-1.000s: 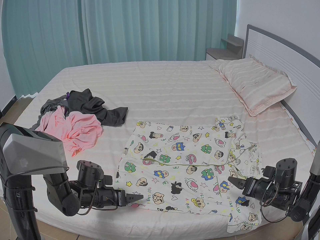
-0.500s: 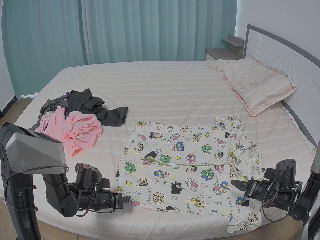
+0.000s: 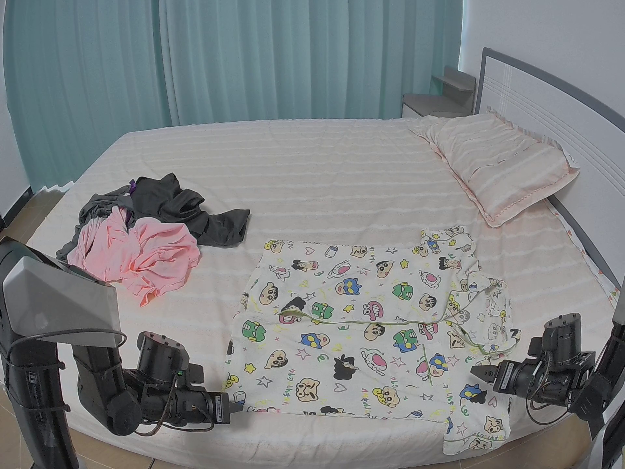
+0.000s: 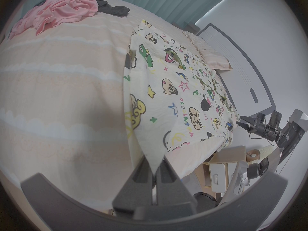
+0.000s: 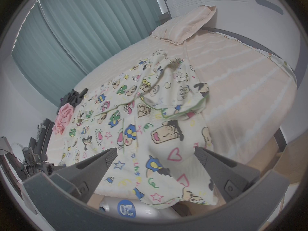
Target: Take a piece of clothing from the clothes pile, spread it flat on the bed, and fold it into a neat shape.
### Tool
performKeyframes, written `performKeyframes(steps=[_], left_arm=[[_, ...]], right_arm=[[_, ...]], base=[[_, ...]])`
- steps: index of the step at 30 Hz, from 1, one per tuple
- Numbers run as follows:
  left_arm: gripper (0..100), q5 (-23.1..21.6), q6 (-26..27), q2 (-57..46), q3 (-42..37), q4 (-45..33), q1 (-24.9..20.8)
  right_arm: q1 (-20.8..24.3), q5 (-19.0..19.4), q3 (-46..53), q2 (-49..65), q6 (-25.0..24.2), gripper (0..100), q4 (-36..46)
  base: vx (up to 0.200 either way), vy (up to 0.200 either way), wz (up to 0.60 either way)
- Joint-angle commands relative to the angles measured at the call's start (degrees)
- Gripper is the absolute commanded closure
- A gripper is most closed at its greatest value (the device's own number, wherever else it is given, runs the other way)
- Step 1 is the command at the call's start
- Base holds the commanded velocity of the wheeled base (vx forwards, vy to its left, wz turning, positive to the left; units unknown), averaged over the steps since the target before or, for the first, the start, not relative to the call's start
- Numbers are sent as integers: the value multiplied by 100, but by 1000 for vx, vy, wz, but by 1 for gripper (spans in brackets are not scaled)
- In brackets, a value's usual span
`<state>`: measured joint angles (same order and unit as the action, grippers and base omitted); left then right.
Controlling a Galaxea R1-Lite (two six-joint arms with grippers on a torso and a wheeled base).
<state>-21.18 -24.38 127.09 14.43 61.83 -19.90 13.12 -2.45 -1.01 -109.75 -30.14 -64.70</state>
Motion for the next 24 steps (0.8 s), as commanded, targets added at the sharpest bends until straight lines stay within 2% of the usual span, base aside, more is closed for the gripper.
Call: performKeyframes(steps=[1, 6, 16, 17, 21, 24], left_arm=[[100, 52, -23, -184, -187, -40, 3], [100, 52, -5, -299, -441, -40, -67], [100, 87, 39, -342, -679, -31, -76], [100, 87, 47, -316, -661, 4, -67], [100, 87, 65, -290, -608, 13, -23], [100, 87, 65, -272, -608, 13, -23]], right_arm=[[-283, 8, 101, -99, 139, 0, 45], [-582, 394, 31, -266, 289, 0, -26], [-1180, 851, 57, -767, 465, 0, -122], [-1233, 992, 84, -793, 535, 0, -122], [-1347, 1317, 75, -785, 676, 0, -122], [-1356, 1379, 92, -820, 790, 0, -122]], base=[[0, 0, 0], [0, 0, 0], [0, 0, 0], [0, 0, 0], [0, 0, 0], [0, 0, 0]])
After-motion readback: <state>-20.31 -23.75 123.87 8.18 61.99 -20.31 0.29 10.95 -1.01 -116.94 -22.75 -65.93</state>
